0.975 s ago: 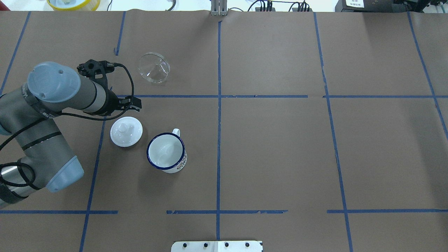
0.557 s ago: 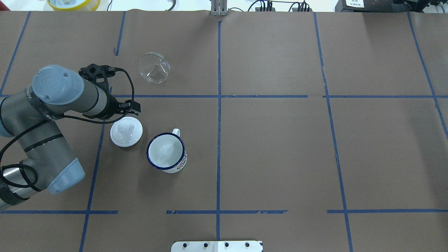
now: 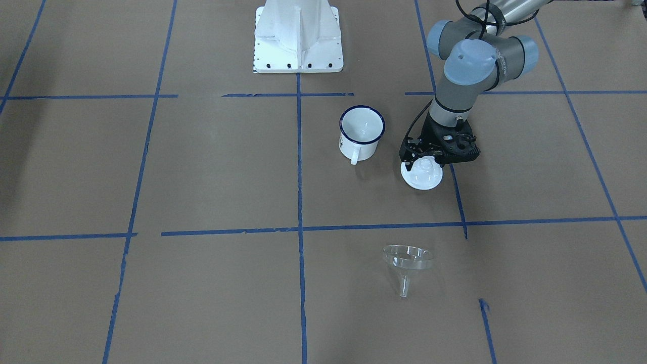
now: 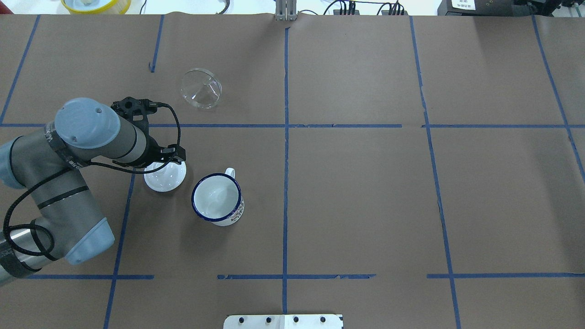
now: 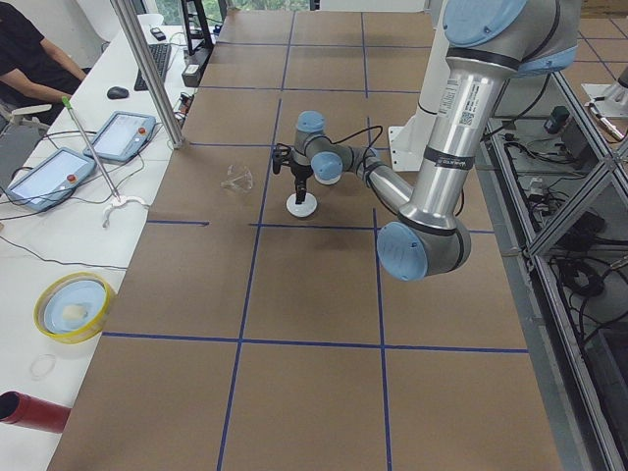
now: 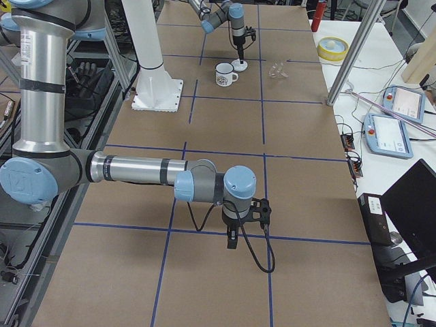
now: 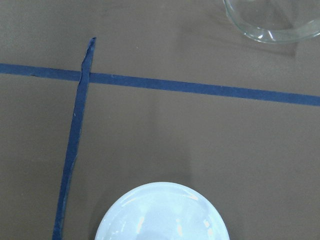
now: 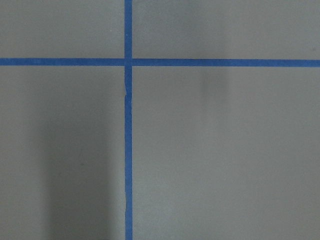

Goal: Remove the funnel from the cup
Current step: 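Lower the left gripper and grasp the round white lid, then lift the white lid and carry it over the mug with the left gripper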

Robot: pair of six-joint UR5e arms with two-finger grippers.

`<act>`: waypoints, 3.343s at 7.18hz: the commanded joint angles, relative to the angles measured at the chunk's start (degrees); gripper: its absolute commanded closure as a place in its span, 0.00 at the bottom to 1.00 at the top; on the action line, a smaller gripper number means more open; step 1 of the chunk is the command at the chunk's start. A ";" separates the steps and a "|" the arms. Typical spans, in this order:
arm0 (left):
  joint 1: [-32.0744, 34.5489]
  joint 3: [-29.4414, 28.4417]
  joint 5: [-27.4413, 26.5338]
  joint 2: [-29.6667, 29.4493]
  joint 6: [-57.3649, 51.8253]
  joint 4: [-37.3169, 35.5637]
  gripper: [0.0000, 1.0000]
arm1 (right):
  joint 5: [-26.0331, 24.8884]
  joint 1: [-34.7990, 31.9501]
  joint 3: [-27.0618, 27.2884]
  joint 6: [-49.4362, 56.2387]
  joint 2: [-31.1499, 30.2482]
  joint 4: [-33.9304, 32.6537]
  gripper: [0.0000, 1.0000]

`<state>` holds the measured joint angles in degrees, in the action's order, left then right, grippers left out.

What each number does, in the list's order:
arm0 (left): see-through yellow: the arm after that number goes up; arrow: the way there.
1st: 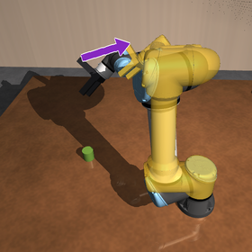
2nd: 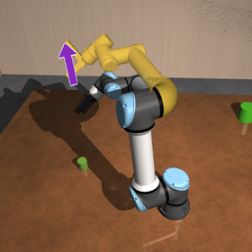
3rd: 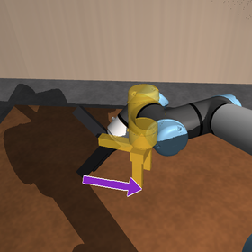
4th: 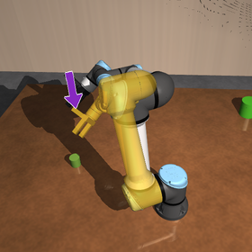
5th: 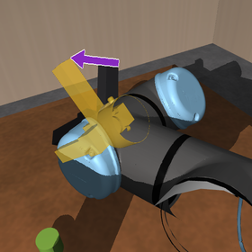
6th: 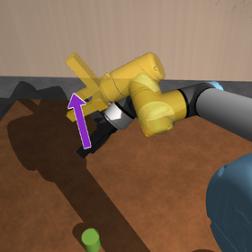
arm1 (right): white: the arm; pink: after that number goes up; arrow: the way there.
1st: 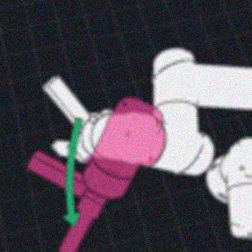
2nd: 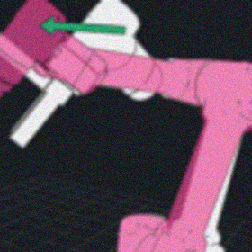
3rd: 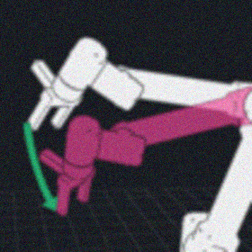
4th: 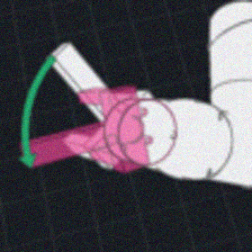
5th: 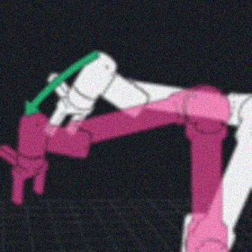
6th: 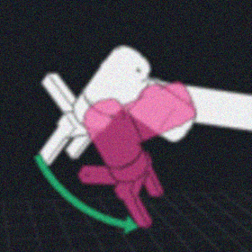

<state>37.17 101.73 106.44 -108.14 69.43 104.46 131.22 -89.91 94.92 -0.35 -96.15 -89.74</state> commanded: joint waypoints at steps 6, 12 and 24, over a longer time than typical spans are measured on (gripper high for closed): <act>-0.88 0.13 -0.09 1.00 -0.87 -0.13 0.39 | 0.00 0.00 0.00 0.00 0.00 0.00 0.00; 0.09 0.31 0.00 1.00 -3.43 -0.22 0.40 | 0.00 0.00 0.00 0.00 0.00 0.00 0.00; 2.71 10.03 0.17 0.04 -6.75 -13.79 1.00 | 0.00 0.00 0.00 0.00 0.00 0.00 0.00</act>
<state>38.16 107.74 106.53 -107.61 64.36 96.03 131.22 -89.91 94.92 -0.35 -96.15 -89.74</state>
